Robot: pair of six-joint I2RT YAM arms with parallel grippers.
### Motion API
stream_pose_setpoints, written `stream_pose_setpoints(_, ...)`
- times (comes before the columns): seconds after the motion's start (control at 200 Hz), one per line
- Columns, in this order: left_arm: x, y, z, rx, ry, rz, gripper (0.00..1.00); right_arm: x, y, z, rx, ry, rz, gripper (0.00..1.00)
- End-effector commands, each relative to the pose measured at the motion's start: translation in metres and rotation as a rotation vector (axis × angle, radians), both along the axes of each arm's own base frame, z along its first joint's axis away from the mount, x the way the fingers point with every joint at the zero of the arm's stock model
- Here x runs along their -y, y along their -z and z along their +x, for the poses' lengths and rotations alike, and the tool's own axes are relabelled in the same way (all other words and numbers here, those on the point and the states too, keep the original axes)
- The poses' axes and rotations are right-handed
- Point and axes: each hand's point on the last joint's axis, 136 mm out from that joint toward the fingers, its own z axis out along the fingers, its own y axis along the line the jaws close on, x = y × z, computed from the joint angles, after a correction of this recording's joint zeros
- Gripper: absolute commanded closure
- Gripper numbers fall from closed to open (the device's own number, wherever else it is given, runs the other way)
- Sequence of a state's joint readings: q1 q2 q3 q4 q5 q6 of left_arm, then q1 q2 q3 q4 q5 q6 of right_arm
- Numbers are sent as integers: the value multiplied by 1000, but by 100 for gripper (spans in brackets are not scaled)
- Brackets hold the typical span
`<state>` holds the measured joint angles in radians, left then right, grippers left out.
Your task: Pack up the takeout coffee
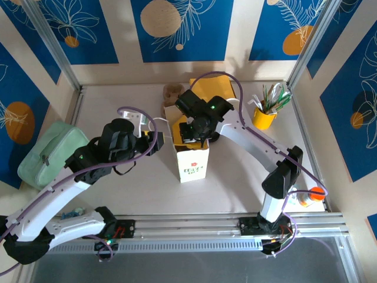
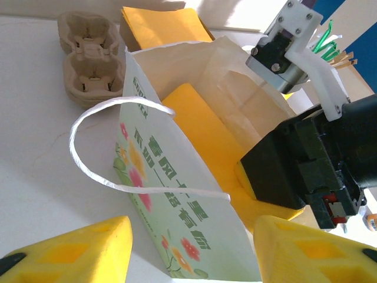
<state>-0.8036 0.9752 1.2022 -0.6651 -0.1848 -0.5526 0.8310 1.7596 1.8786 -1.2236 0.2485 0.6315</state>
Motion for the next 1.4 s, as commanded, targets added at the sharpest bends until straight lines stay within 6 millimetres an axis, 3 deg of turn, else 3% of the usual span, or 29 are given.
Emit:
stream_pose_setpoints(0.0, 0, -3, -1, 11, -5, -23, 43, -2, -11, 0, 13, -10, 8, 87)
stream_pose_setpoints(0.255, 1, -2, -1, 9, -5, -23, 43, -5, -34, 1, 58, -26, 52, 74)
stream_pose_setpoints(1.075, -1, -3, -3, 11, -4, -28, 43, -28, -91, -10, 153, -151, 250, 72)
stream_pose_setpoints(1.261, -2, -4, -4, 12, -4, -31, 43, -38, -86, -13, 115, -167, 281, 72)
stream_pose_setpoints(1.396, -2, -2, -4, 11, -7, -32, 43, -42, -63, -13, 69, -154, 250, 73)
